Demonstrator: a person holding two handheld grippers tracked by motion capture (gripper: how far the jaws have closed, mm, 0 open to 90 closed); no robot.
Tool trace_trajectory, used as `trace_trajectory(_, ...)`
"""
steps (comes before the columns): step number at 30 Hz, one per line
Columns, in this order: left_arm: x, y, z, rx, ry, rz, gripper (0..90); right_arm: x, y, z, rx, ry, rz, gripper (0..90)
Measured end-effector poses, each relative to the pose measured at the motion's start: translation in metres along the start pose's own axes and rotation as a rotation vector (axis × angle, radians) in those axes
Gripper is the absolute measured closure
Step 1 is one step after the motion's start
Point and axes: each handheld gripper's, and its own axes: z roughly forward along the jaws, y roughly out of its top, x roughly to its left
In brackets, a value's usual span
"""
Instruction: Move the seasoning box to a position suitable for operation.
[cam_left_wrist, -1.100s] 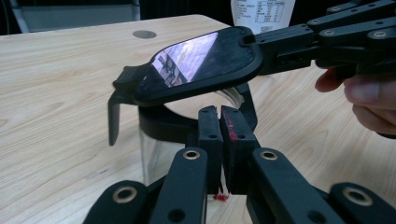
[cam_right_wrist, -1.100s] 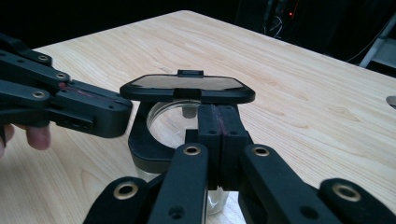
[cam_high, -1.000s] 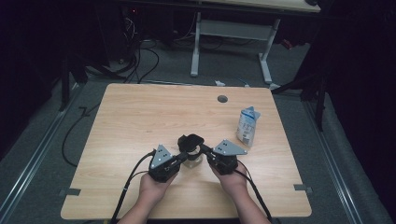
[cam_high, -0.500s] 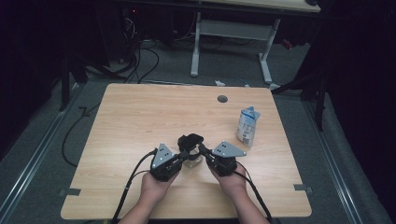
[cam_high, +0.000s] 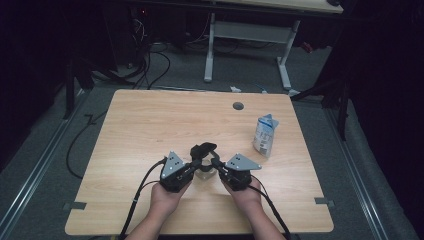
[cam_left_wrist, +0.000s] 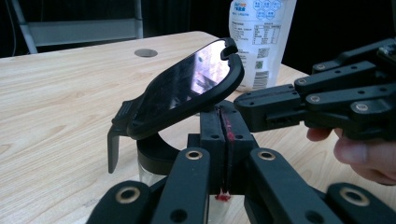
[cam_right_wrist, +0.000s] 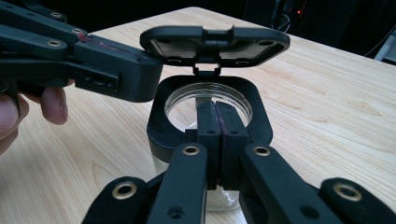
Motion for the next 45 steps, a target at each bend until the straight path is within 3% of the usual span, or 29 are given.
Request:
trace_trajectory(5,0.002,0.003,0.001,-0.004,0.013,-0.007,87.9,-0.002,-0.003,0.0,-0.019,0.011,0.021,89.5)
trace_trajectory(19,0.014,0.007,0.0,-0.019,0.054,-0.051,86.0,-0.001,-0.003,0.0,-0.023,0.004,0.017,89.4)
trace_trajectory(21,0.01,0.01,0.001,-0.017,0.07,-0.022,82.8,-0.001,-0.004,0.0,-0.024,0.004,0.018,89.4)
trace_trajectory(23,0.01,0.011,0.002,-0.018,0.065,-0.029,82.7,-0.001,-0.004,0.0,-0.025,0.006,0.019,89.4)
trace_trajectory(33,0.022,0.016,0.004,-0.042,0.12,-0.071,84.4,-0.002,-0.005,0.0,-0.03,0.013,0.021,89.4)
trace_trajectory(45,0.033,0.015,0.006,-0.048,0.146,-0.101,88.8,-0.003,-0.006,0.0,-0.038,0.019,0.019,89.6)
